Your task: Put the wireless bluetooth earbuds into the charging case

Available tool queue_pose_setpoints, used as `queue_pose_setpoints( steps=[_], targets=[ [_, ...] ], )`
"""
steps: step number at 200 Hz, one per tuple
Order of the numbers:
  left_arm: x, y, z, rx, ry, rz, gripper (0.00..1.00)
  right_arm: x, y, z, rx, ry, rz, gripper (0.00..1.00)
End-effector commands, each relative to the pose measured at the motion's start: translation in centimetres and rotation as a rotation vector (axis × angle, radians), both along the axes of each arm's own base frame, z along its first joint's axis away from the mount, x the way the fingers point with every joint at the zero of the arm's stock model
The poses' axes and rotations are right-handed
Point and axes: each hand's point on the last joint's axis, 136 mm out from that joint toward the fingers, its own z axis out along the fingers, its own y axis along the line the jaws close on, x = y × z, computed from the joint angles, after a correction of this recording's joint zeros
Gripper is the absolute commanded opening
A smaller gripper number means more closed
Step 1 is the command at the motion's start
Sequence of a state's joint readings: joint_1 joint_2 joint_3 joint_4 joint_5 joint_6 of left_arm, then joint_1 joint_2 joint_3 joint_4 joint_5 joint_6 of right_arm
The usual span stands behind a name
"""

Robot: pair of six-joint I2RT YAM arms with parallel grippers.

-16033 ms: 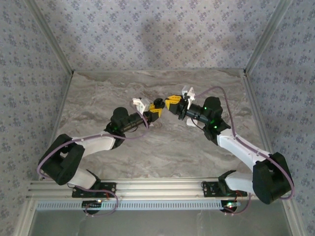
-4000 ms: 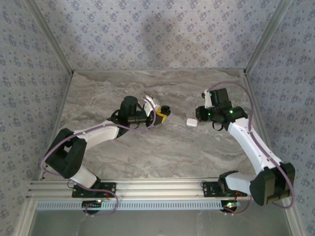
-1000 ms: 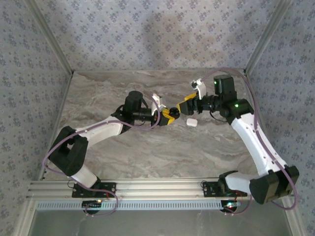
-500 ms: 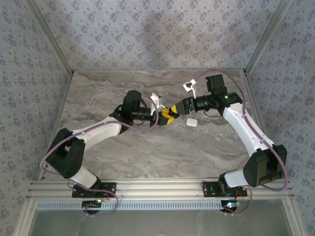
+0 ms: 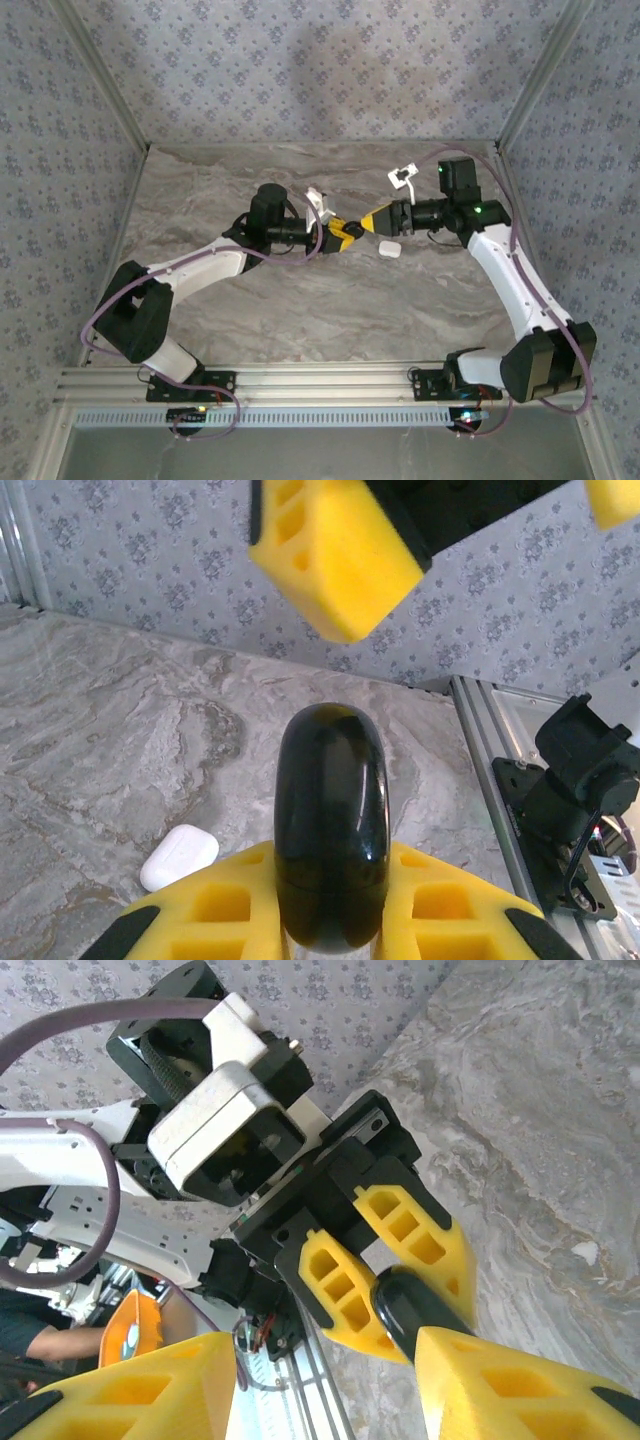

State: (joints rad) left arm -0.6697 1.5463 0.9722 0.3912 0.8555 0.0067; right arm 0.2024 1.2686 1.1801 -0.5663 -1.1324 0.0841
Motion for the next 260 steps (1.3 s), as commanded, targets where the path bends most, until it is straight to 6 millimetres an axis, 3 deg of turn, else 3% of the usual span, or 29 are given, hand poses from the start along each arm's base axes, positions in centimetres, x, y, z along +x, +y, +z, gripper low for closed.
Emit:
queue_pose_setpoints(
  steps=[1, 25, 41, 63, 89, 127, 175, 222, 260],
  targets=[
    [1.1, 0.0, -0.2, 0.019, 0.077, 0.061, 0.07, 1.1, -1.3, -1.1, -0.033, 0.030, -0.107, 0.53],
    [2.5, -0.2, -1.4, 0.084, 0.213, 0.133, 0.07, 4.5, -5.5, -4.4, -0.158, 0.133, -0.425, 0.55],
    [3.4, -0.4, -2.4, 0.142, 0.322, 0.187, 0.08, 5.7, -8.0, -5.7, -0.175, 0.180, -0.586, 0.55],
    [4.2, -0.4, -4.3, 0.240, 0.475, 0.249, 0.08, 5.7, -10.5, -7.0, -0.200, 0.206, -0.730, 0.55],
    [4.5, -0.7, -7.0, 0.390, 0.679, 0.278, 0.08, 4.5, -11.9, -9.0, -0.241, 0.250, -0.804, 0.55],
    [5.6, -2.1, -10.2, 0.498, 0.909, 0.304, 0.08, 2.2, -13.3, -11.3, -0.276, 0.295, -0.892, 0.55],
    [7.0, -4.1, -13.6, 0.592, 1.081, 0.281, 0.10, 0.3, -12.9, -13.6, -0.266, 0.368, -0.878, 0.55],
    [7.3, -4.3, -17.3, 0.645, 1.194, 0.333, 0.11, -0.2, -13.3, -12.1, -0.269, 0.327, -0.897, 0.54],
    [6.9, -4.8, -18.8, 0.671, 1.225, 0.334, 0.13, -0.1, -13.3, -11.8, -0.272, 0.322, -0.894, 0.54]
  ],
)
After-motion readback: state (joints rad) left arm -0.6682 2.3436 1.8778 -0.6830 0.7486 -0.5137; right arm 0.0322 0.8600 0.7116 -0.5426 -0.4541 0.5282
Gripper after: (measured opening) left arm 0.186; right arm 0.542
